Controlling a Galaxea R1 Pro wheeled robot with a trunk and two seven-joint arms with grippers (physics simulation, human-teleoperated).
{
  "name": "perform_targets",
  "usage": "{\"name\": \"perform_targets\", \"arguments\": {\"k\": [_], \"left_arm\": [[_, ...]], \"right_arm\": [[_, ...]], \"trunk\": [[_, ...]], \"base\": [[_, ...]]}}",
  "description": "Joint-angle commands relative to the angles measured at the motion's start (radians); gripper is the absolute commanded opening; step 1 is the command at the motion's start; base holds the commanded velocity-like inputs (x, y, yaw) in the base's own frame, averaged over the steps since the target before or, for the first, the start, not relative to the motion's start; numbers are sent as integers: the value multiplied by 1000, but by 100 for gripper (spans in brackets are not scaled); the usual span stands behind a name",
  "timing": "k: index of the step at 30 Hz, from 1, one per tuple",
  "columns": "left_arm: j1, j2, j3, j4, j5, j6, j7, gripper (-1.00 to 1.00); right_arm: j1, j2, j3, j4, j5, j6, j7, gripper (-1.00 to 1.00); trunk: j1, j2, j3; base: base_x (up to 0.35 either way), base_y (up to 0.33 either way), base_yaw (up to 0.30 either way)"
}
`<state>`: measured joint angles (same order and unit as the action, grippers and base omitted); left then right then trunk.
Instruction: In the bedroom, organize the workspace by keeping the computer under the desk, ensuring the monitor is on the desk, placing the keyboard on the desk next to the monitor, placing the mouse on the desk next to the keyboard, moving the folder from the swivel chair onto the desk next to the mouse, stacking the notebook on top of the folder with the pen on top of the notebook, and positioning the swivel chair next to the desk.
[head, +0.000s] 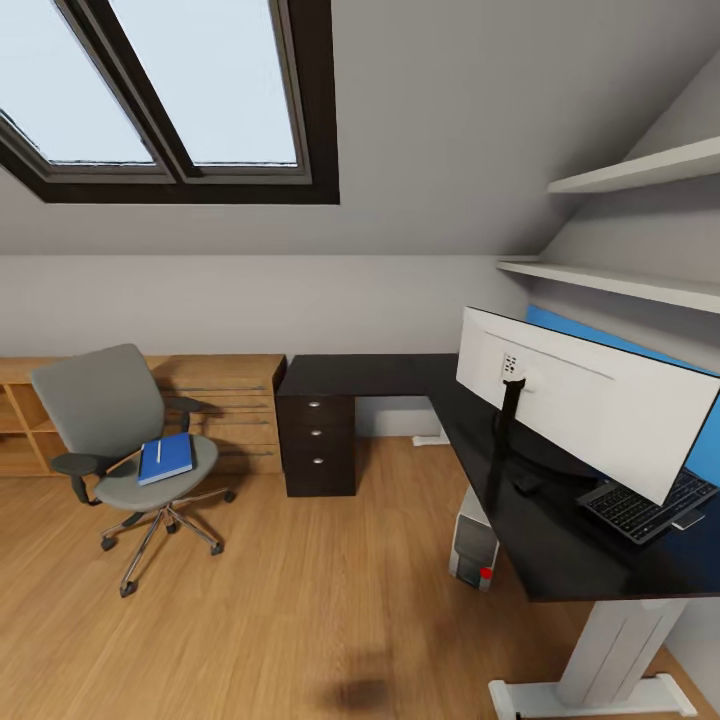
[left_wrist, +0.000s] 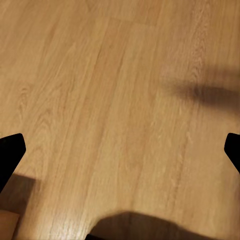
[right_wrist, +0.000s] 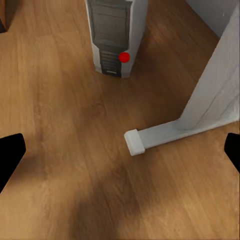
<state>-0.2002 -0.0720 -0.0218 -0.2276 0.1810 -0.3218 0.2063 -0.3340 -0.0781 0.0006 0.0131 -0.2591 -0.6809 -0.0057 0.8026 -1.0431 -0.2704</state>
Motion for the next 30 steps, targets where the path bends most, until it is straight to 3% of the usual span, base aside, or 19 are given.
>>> {"name": "perform_targets", "arguments": {"k": [1, 4, 5, 8, 15, 16, 21, 23, 26, 30], "left_arm": [[-1, 0, -3, 1, 6, -4, 2, 100], [-1, 0, -3, 1, 6, -3, 2, 100], [-1, 0, -3, 1, 7, -3, 2, 100], [-1, 0, -3, 1, 7, -3, 2, 100], [-1, 0, -3, 1, 8, -3, 2, 100], [-1, 0, -3, 1, 8, -3, 2, 100], [-1, 0, -3, 1, 8, -3, 2, 100], [-1, 0, -3, 1, 8, -3, 2, 100], [-1, 0, -3, 1, 8, -3, 2, 100], [-1, 0, -3, 1, 8, -3, 2, 100]], "right_arm": [[-1, -11, -7, 1, -13, -2, -4, 100], [-1, -45, -51, -3, -72, 0, -18, 100], [-1, -64, -84, -7, -122, 1, -24, 100], [-1, -89, -126, -21, -194, 2, -29, 100], [-1, -162, -168, -87, -321, 19, -36, 100], [-2, -185, -173, -109, -350, 40, -38, 100], [-2, -246, -179, -192, -408, 144, -54, 100], [-2, -281, -181, -266, -425, 221, -86, 100], [-2, -309, -182, -382, -436, 303, -153, 100], [-2, -321, -180, -566, -437, 357, -263, 100]], "trunk": [[0, -1, -1], [0, -1, -1], [0, -1, -1], [0, -1, -1], [0, -1, -1], [0, -1, -1], [0, -1, -1], [0, -1, -1], [0, -1, -1], [0, -1, -1]], "base": [[1, 2, 0], [0, 0, 0], [0, 0, 0], [0, 0, 0], [0, 0, 0], [0, 0, 0], [0, 0, 0], [0, 0, 0], [0, 0, 0], [0, 0, 0]]}}
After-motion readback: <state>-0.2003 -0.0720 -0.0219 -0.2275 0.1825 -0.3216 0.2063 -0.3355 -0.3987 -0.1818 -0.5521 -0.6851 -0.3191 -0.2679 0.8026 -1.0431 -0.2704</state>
